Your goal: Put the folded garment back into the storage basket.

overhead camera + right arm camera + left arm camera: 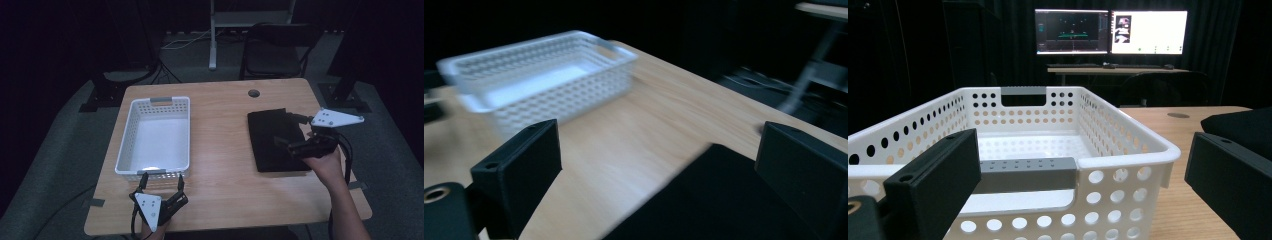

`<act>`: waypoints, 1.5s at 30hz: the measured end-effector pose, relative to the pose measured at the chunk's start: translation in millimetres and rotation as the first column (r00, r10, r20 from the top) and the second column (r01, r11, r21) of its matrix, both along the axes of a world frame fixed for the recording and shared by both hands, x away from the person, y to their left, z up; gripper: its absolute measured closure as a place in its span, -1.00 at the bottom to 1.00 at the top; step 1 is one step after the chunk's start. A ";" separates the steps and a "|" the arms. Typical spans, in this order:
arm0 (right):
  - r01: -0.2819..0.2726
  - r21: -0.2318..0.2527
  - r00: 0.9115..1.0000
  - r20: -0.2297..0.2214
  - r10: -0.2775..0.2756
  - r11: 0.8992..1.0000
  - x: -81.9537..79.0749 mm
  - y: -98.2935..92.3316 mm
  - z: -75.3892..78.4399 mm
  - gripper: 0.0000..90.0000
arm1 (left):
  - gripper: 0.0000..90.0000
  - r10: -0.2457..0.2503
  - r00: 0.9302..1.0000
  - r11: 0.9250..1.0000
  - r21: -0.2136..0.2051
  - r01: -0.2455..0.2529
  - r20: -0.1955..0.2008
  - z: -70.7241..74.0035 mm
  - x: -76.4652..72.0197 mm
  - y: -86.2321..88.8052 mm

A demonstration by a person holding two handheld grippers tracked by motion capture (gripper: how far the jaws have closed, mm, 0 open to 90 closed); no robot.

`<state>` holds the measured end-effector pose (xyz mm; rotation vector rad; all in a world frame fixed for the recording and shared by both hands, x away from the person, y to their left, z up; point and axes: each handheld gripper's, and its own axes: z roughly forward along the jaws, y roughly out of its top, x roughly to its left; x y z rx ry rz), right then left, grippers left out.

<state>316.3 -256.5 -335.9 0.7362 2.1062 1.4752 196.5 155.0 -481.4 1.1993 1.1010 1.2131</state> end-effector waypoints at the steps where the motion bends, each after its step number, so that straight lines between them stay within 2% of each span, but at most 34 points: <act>1: 0.026 -0.016 1.000 0.000 -0.026 1.000 5.3 -1.8 -0.7 -0.90 | -0.94 0.000 1.000 1.000 0.000 0.000 0.000 0.0 0.0 0.0; 3: 0.041 -0.017 0.998 -0.040 -0.041 0.999 18.4 -5.9 -3.1 -0.90 | -0.94 0.000 1.000 1.000 0.000 0.000 0.000 0.0 0.0 0.0; 5: 0.072 -0.043 0.996 -0.051 -0.075 0.996 29.6 -8.3 -5.8 -0.90 | -0.94 0.000 1.000 1.000 0.000 0.000 0.000 0.0 0.0 0.0; 8: 0.099 -0.054 0.991 -0.084 -0.104 0.994 45.6 -12.7 -11.5 -0.90 | -0.94 0.000 1.000 1.000 0.000 0.000 0.000 0.0 0.0 0.0; 13: 0.161 -0.079 0.975 -0.139 -0.171 0.984 72.2 -22.0 -25.4 -0.90 | -0.94 0.000 1.000 1.000 -0.001 0.000 0.000 0.0 0.0 0.0; 16: 0.181 -0.074 0.965 -0.181 -0.192 0.981 83.8 -28.6 -32.6 -0.90 | -0.94 0.000 1.000 1.000 0.000 0.000 0.000 0.0 0.0 0.0; 21: 0.206 -0.088 0.948 -0.229 -0.221 0.975 97.0 -35.5 -41.8 -0.90 | -0.94 0.000 1.000 1.000 0.000 0.000 0.000 0.0 0.0 0.0; 25: 0.209 -0.086 0.935 -0.274 -0.225 0.974 105.4 -39.7 -50.8 -0.90 | -0.94 0.000 1.000 1.000 0.000 0.000 0.000 0.0 0.0 0.0; 26: 0.212 -0.076 0.930 -0.292 -0.225 0.974 108.0 -41.3 -53.8 -0.90 | -0.94 0.000 1.000 1.000 0.000 0.000 0.000 0.0 0.0 0.0; 28: 0.221 -0.099 0.917 -0.319 -0.241 0.970 113.9 -43.2 -60.8 -0.90 | -0.94 0.000 1.000 1.000 0.000 0.000 0.000 0.0 0.0 0.0; 31: 0.230 -0.095 0.898 -0.362 -0.249 0.969 121.4 -47.6 -70.9 -0.90 | -0.94 0.000 1.000 1.000 0.000 0.000 0.000 0.0 0.0 0.0; 34: 0.227 -0.092 0.885 -0.397 -0.245 0.969 126.3 -49.8 -78.2 -0.90 | -0.94 0.000 1.000 1.000 0.000 0.000 0.000 0.0 0.0 0.0; 38: 0.212 -0.093 0.875 -0.426 -0.231 0.973 130.4 -47.8 -85.2 -0.90 | -0.94 0.000 1.000 1.000 0.000 0.000 0.000 0.0 0.0 0.0; 40: 0.197 -0.065 0.871 -0.447 -0.205 0.978 132.0 -46.4 -87.7 -0.90 | -0.94 0.000 1.000 1.000 0.000 0.000 0.000 0.0 -0.1 0.0; 42: 0.199 -0.095 0.869 -0.443 -0.221 0.975 133.7 -42.7 -90.5 -0.90 | -0.94 0.000 1.000 1.000 0.000 0.000 0.000 0.0 -0.1 0.0; 45: 0.215 -0.132 0.856 -0.451 -0.251 0.968 137.7 -40.6 -97.1 -0.90 | -0.94 0.000 1.000 1.000 0.000 0.000 0.000 0.0 -0.1 0.0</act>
